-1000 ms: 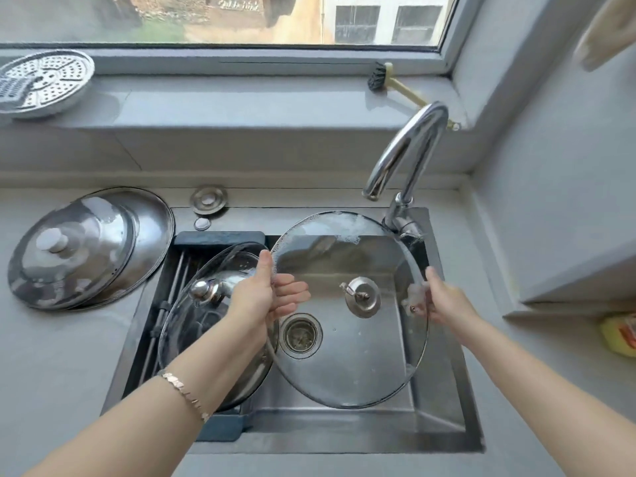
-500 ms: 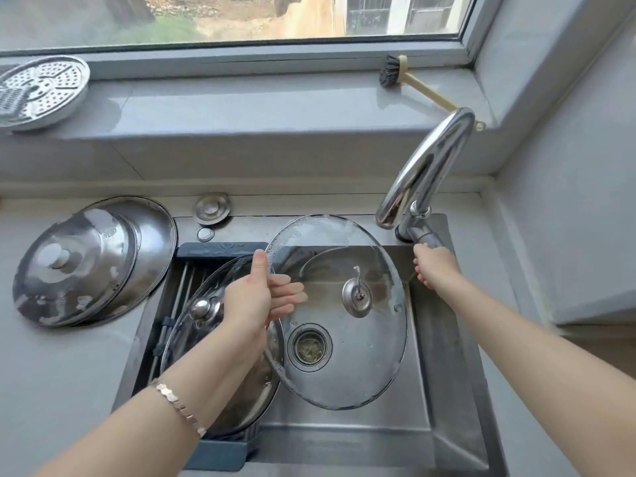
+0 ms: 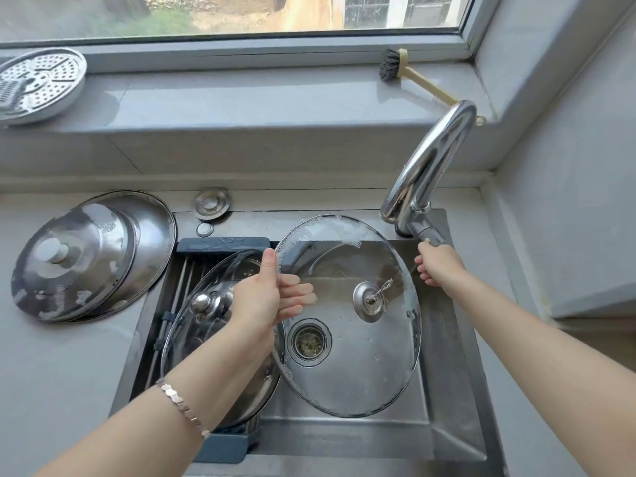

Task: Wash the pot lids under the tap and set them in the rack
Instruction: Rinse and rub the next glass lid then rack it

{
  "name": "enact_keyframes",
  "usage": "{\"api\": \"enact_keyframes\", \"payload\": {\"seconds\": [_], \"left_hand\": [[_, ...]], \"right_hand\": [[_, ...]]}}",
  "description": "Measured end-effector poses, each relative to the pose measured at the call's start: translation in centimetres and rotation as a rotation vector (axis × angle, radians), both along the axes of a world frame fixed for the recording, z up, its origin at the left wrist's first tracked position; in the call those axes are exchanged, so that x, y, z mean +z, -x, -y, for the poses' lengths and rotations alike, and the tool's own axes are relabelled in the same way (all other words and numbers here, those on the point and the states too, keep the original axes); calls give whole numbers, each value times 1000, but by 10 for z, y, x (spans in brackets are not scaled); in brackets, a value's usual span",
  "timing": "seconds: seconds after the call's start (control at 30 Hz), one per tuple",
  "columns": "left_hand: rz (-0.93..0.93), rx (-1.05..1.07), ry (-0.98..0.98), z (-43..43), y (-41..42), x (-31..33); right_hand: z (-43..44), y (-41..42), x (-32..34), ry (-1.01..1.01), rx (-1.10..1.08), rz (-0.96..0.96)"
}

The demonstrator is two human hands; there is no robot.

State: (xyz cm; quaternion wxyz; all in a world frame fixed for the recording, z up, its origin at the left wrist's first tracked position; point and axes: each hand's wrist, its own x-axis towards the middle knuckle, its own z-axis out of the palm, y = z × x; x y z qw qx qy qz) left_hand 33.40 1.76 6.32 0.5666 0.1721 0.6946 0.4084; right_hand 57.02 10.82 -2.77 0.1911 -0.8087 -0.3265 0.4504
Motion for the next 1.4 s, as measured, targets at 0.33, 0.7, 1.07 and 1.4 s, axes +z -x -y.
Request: {"api": "enact_keyframes", "payload": {"seconds": [0.33, 0.7, 1.07, 1.4], "left_hand": [[-84, -75, -34, 13, -15, 7], [-84, -28, -88, 21, -17, 11], [-114, -79, -142, 25, -21, 17], [-120, -50, -168, 21, -26, 22]], "right_hand": [[50, 77, 42, -354, 629, 286], [59, 91, 42, -536, 723, 270], [61, 96, 58, -706, 742, 265], [62, 95, 67, -746, 723, 271]]}}
